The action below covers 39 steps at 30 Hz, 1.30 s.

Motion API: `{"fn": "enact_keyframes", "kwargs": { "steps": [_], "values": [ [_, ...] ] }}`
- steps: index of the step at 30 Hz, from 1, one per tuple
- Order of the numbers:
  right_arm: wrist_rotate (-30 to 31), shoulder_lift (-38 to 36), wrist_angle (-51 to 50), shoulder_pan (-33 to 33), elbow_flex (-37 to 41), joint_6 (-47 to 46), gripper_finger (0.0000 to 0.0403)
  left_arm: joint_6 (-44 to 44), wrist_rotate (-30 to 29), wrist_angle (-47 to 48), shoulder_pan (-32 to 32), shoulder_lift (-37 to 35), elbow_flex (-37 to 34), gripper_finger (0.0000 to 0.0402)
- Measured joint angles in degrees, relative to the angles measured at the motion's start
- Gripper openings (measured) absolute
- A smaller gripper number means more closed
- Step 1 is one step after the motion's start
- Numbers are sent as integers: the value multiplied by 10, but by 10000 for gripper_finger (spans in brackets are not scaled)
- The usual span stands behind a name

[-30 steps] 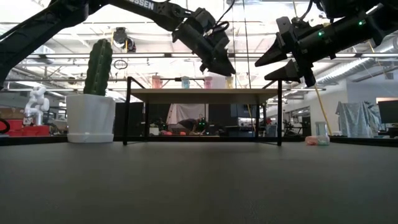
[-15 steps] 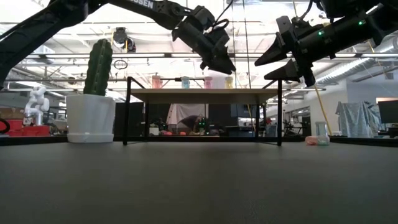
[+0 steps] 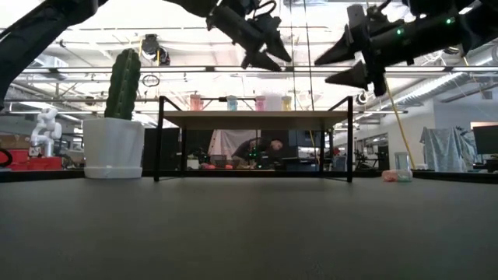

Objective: Pick and place medicine bottles onto shelf by color
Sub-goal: Put the orange pill bottle aligned with the other orange pill bottles on the shelf

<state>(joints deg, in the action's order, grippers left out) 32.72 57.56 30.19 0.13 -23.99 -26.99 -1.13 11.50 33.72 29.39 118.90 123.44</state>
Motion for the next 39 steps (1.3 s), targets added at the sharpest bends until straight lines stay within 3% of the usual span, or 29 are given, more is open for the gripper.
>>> {"fn": "enact_keyframes", "kwargs": {
  "steps": [6,10,20,26,32,39],
  "values": [
    [-77,0,67,-12,0,-4,248,22,0,-2,-1,-21,0,286],
    [-103,0,67,-17,0,-30,222,74,0,17,-1,-19,0,283],
    [-111,0,56,-12,0,-96,120,116,5,143,-8,-34,0,239],
    [-135,0,52,-13,0,-109,74,108,-25,230,-19,-53,0,196],
    [-193,0,45,-2,0,-116,29,141,-82,273,-73,-53,-21,155],
    [-192,0,47,58,0,-113,4,183,-148,315,-198,-103,-43,120]
  ]
}}
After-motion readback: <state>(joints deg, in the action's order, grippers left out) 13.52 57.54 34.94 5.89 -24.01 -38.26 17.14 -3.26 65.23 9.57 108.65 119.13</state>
